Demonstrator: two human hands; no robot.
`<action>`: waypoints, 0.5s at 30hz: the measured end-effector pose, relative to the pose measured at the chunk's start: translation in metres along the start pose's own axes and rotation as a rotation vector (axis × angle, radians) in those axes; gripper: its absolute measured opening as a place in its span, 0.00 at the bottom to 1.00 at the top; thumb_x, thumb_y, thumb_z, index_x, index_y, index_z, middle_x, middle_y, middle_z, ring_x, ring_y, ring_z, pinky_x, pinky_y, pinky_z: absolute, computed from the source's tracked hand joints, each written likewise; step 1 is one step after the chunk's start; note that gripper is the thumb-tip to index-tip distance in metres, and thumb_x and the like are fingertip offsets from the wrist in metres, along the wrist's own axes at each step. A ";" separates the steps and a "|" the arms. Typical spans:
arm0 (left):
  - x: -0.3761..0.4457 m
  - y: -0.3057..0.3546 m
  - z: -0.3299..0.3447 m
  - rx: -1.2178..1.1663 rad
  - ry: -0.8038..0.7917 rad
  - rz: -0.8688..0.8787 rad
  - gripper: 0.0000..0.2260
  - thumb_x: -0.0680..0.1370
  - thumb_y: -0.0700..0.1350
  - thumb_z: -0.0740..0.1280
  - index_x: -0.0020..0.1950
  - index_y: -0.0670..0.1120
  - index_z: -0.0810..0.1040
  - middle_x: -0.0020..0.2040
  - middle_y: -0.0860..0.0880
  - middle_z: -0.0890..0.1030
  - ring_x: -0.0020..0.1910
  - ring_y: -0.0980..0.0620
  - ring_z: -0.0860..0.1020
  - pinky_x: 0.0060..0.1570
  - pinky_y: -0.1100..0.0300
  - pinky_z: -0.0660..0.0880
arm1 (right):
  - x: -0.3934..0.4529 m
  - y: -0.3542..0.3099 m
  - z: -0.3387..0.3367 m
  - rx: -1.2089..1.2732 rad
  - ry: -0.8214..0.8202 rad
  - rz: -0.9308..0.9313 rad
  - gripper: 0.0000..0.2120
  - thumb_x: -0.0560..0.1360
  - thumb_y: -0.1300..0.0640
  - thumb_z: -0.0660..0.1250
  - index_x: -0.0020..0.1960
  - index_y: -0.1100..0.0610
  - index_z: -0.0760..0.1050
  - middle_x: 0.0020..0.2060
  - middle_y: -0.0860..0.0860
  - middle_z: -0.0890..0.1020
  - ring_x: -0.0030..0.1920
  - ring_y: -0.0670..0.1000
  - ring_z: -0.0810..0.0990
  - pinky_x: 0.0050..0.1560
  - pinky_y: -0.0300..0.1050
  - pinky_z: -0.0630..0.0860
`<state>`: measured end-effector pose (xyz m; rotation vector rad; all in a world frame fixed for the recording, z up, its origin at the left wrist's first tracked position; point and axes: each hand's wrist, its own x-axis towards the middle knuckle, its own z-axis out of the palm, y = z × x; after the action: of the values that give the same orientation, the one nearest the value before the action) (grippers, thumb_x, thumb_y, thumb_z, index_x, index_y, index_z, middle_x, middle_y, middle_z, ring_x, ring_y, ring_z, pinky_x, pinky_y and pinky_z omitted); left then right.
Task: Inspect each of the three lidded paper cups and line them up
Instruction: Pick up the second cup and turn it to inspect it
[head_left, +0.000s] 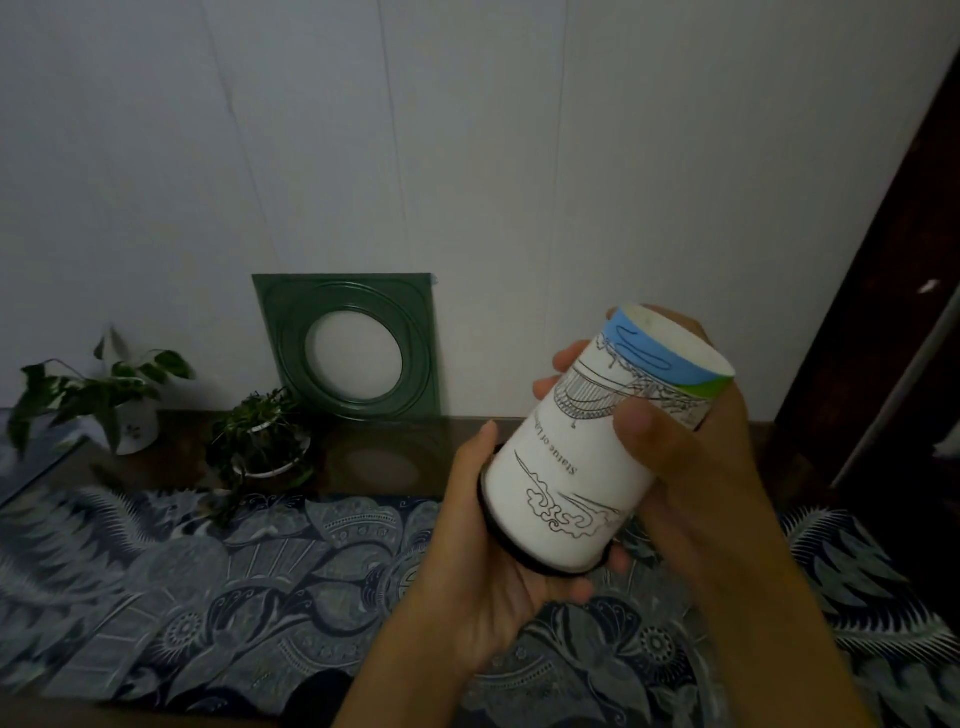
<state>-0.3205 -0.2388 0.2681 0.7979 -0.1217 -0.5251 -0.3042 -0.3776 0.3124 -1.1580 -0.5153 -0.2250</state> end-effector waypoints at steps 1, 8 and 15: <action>0.000 0.000 0.001 0.004 -0.010 0.009 0.36 0.74 0.67 0.56 0.63 0.39 0.79 0.47 0.34 0.82 0.35 0.40 0.81 0.22 0.59 0.78 | 0.000 0.001 0.000 -0.001 0.012 -0.001 0.33 0.55 0.41 0.80 0.56 0.51 0.76 0.51 0.57 0.85 0.53 0.63 0.83 0.52 0.62 0.80; 0.008 -0.008 0.008 0.275 0.196 0.425 0.27 0.66 0.69 0.69 0.58 0.54 0.78 0.56 0.44 0.84 0.50 0.38 0.84 0.38 0.45 0.82 | 0.002 0.009 0.007 0.146 0.289 0.037 0.41 0.53 0.40 0.81 0.60 0.57 0.74 0.50 0.58 0.85 0.49 0.61 0.85 0.46 0.58 0.82; 0.013 -0.013 0.002 0.431 0.346 0.625 0.18 0.66 0.59 0.68 0.54 0.58 0.77 0.54 0.48 0.82 0.53 0.35 0.81 0.44 0.33 0.78 | -0.003 0.019 0.009 0.195 0.386 0.116 0.45 0.53 0.41 0.81 0.64 0.59 0.72 0.53 0.61 0.83 0.51 0.62 0.84 0.46 0.56 0.82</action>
<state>-0.3148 -0.2538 0.2592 1.1966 -0.1574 0.2447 -0.3007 -0.3621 0.2982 -0.9210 -0.1256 -0.2836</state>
